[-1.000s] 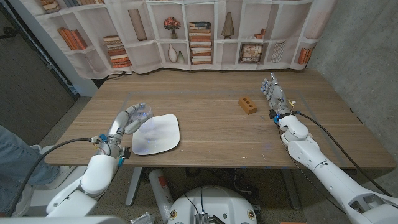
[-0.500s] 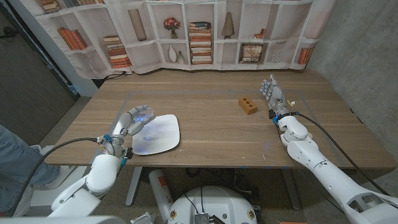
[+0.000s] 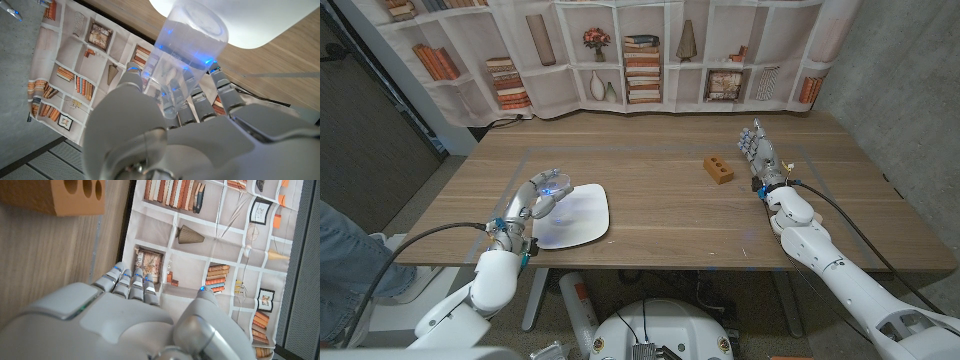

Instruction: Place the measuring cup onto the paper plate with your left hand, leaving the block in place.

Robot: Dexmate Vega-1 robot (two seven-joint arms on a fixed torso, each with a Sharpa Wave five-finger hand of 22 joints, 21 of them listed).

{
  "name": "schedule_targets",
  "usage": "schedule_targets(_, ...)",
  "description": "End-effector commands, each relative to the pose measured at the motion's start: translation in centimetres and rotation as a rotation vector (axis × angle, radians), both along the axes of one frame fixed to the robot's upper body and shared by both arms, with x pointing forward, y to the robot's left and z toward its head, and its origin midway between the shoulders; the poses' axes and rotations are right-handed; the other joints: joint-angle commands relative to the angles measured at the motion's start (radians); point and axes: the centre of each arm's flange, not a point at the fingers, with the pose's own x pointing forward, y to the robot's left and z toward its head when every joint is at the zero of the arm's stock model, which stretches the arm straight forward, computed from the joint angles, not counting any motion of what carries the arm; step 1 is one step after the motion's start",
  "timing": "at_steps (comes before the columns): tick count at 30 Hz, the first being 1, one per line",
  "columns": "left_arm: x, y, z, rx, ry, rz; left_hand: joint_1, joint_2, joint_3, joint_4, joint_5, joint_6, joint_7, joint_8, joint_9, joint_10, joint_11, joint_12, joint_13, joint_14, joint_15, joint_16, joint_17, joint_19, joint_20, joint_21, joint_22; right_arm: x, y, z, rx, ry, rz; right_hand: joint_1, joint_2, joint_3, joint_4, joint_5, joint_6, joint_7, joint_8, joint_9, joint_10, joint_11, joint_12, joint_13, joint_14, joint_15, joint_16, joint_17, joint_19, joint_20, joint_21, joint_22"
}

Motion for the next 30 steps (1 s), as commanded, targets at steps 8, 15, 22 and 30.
schedule_targets(8, 0.9, -1.8, -1.7, -0.007, -0.035, -0.011, 0.001, 0.011, 0.013, 0.001, 0.008, 0.009, -0.006, -0.004, 0.000, 0.004, -0.007, -0.004, 0.004, -0.013, 0.001, -0.010, 0.000, -0.021, -0.002, -0.013, 0.004, -0.4, -0.3, -0.5, -0.001, 0.003, 0.000, 0.001, 0.013, -0.004, -0.002, -0.005, 0.011, 0.000, 0.002, 0.002, 0.010, -0.003, -0.002, 0.004, 0.009, -0.002, 0.001, 0.003, 0.007, 0.001, 0.005, 0.006)
schedule_targets(15, 1.1, -2.0, -1.9, -0.008, -0.025, -0.016, 0.000, 0.012, 0.015, 0.000, 0.009, 0.009, -0.006, -0.005, 0.000, 0.003, -0.011, -0.006, 0.005, -0.026, 0.001, -0.014, -0.001, -0.035, -0.001, -0.020, 0.004, -0.5, -0.4, -0.6, -0.005, 0.002, -0.001, 0.001, 0.013, -0.005, -0.002, -0.005, 0.010, 0.000, 0.001, 0.002, 0.011, -0.001, -0.002, 0.004, 0.009, -0.002, 0.001, 0.003, 0.007, 0.001, 0.005, 0.006)
schedule_targets(22, 0.9, -2.1, -2.0, -0.007, -0.026, -0.022, -0.001, 0.013, 0.016, 0.000, 0.009, 0.009, -0.008, -0.006, 0.000, 0.001, -0.009, -0.007, 0.005, -0.028, 0.002, -0.014, -0.001, -0.034, -0.001, -0.020, 0.004, -0.5, -0.4, -0.7, -0.006, 0.006, -0.001, 0.001, 0.013, -0.005, -0.002, -0.005, 0.010, 0.001, 0.001, 0.002, 0.011, 0.000, -0.002, 0.004, 0.009, -0.002, 0.001, 0.003, 0.007, 0.000, 0.005, 0.006)
schedule_targets(30, 0.8, -2.0, -2.7, -0.025, -0.017, -0.012, -0.001, 0.012, 0.017, -0.001, 0.009, 0.010, -0.006, -0.006, -0.001, 0.002, -0.009, -0.008, 0.006, -0.029, 0.003, -0.015, -0.001, -0.033, 0.000, -0.020, 0.005, -0.4, -0.3, -0.7, -0.012, 0.013, 0.003, 0.001, 0.014, -0.006, -0.002, -0.005, 0.009, 0.001, 0.001, 0.002, 0.010, -0.001, -0.003, 0.004, 0.010, -0.002, 0.001, 0.003, 0.007, 0.000, 0.005, 0.006)
